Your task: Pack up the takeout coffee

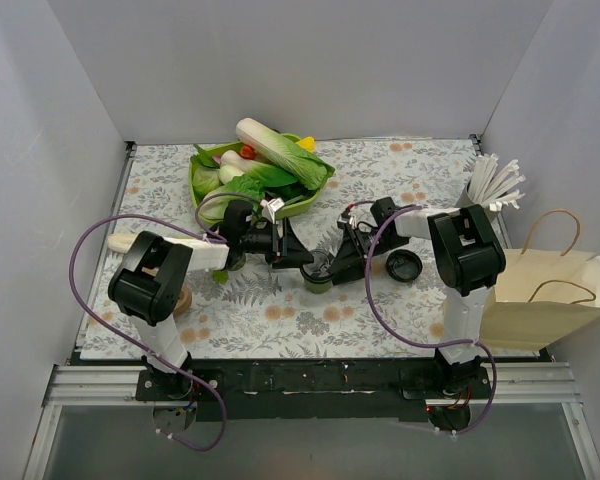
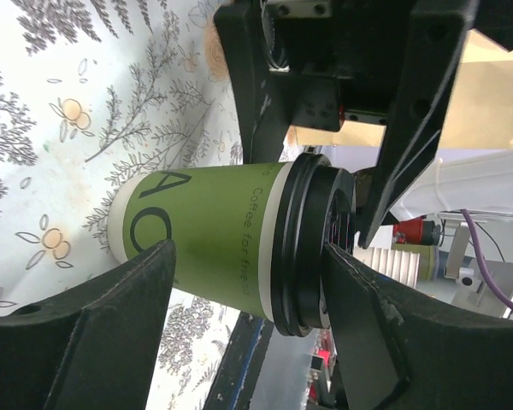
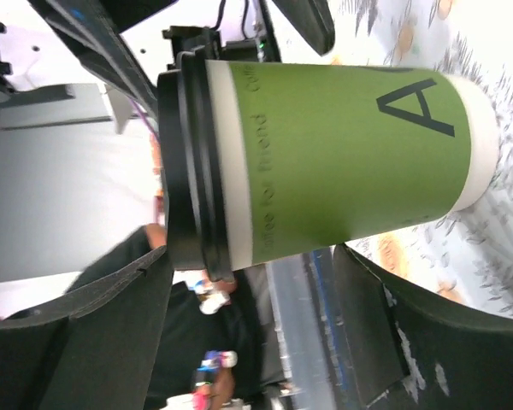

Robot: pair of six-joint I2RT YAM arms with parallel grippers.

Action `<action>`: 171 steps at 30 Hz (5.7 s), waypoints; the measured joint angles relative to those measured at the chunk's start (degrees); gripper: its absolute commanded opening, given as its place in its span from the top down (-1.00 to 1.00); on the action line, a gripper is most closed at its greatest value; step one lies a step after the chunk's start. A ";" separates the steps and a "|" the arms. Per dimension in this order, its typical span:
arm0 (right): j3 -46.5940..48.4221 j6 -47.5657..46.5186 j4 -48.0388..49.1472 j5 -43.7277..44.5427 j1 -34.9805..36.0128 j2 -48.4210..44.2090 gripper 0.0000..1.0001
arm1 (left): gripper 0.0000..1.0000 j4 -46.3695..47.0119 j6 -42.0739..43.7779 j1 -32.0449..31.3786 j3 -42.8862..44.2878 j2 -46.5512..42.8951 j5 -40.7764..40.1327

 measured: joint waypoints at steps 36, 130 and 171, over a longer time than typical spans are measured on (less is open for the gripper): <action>21.44 -12.13 -8.94 10.73 -0.81 3.82 -0.72 | -0.96 -10.64 11.78 2.95 1.33 -6.91 2.34; 25.03 -21.40 -12.15 10.43 0.20 3.34 -0.75 | -0.87 -13.40 21.86 0.20 10.73 0.28 -0.96; 9.33 -59.63 -3.61 30.71 7.78 -19.89 -0.71 | -0.66 -33.75 83.93 -4.46 17.27 -7.56 1.95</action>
